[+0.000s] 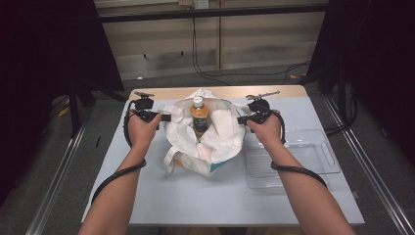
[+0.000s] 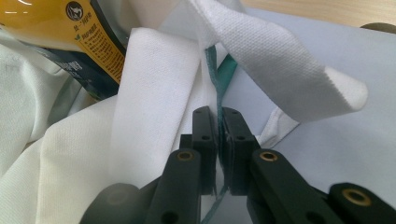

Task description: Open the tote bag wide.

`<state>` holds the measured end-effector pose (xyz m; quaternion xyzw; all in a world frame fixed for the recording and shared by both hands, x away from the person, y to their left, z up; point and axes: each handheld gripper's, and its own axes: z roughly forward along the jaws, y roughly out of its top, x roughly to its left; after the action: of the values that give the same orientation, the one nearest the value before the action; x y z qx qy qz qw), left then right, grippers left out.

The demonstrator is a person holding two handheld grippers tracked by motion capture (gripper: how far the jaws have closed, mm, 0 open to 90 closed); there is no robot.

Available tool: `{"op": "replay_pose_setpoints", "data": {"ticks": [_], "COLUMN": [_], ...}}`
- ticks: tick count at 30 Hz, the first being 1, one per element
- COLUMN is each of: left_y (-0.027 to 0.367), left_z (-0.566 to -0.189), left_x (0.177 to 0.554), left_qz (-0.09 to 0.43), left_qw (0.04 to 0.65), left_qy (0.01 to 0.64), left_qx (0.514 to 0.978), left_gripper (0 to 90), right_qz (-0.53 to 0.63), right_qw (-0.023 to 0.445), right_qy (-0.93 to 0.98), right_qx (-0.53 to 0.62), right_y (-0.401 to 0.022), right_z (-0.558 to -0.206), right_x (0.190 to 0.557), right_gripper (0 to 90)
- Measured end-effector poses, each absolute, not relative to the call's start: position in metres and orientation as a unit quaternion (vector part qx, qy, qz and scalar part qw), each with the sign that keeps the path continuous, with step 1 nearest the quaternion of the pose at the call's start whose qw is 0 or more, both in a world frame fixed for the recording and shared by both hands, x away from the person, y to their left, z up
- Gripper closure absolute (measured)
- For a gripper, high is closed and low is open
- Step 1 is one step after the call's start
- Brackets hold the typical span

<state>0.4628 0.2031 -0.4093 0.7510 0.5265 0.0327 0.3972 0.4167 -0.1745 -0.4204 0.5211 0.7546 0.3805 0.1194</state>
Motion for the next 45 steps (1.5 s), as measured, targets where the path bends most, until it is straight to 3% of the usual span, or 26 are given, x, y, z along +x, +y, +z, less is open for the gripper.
{"op": "replay_pose_setpoints", "data": {"ticks": [45], "left_y": [0.204], "left_z": [-0.420], "left_x": [0.459], "left_qz": [0.028], "left_qw": [0.400], "left_qy": [0.532], "left_qx": [0.746], "left_gripper": [88.5], "right_qz": [0.364], "right_qw": [0.123], "right_qy": [0.770], "right_qx": [0.510], "right_y": [-0.171], "right_z": [-0.425], "right_x": [0.420], "right_gripper": [83.9]}}
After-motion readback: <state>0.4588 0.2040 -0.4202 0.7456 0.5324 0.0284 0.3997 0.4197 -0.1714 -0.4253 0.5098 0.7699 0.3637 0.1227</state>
